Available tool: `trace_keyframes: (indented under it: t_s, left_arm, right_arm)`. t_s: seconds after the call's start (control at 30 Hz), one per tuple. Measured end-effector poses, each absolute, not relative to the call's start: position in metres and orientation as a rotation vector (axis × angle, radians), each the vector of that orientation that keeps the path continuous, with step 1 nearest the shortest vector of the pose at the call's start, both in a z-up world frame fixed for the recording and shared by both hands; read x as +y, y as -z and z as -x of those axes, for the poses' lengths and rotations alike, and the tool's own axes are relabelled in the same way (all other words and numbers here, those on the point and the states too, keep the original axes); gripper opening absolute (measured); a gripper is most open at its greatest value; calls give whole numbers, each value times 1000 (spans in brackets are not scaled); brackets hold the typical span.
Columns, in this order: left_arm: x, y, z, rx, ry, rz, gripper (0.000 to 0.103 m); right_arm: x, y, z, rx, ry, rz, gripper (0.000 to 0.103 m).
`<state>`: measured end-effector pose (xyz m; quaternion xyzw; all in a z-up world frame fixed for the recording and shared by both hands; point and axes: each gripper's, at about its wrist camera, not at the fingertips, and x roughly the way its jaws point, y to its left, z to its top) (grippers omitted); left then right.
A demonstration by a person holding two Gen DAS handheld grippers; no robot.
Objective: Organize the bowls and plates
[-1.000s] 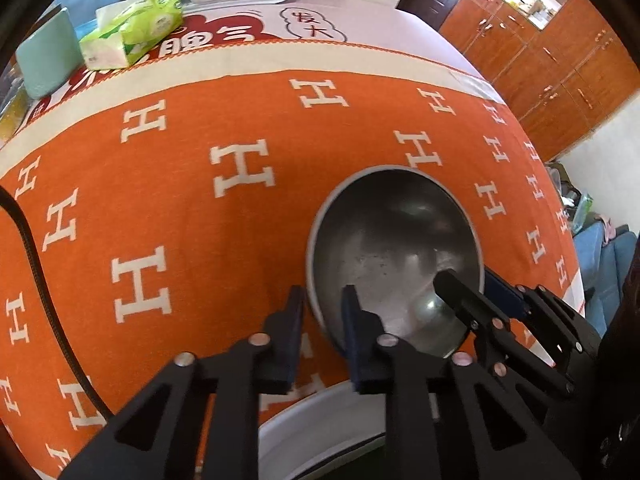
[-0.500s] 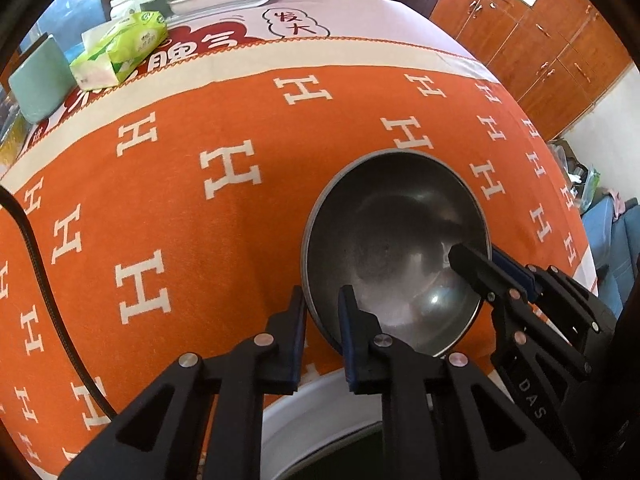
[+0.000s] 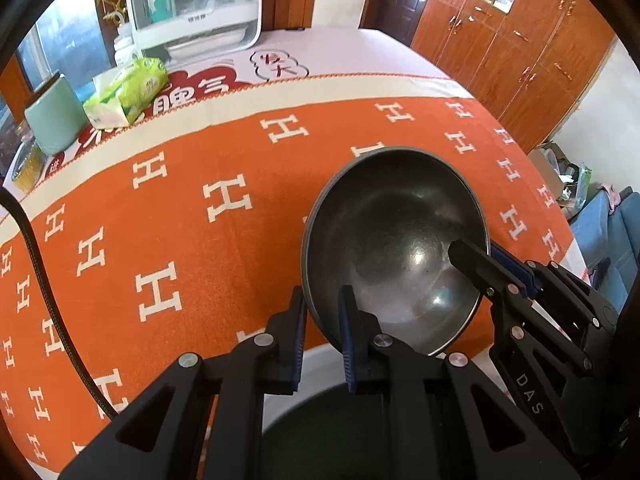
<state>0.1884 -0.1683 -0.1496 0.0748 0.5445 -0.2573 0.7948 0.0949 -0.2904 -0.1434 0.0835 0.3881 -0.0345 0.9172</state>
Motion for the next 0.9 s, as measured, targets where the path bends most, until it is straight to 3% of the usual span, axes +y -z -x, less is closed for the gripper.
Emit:
trace_keyframes:
  t_s: [0.4,0.9]
  left_arm:
    - [-153,115,-147,1099,522,-160,14]
    - [-135,90,-81,1101,282,-29,14]
  right_arm:
    - [-275,113,-55,730,32,-113,11]
    - [-276,89,-31,784,-249,9,11]
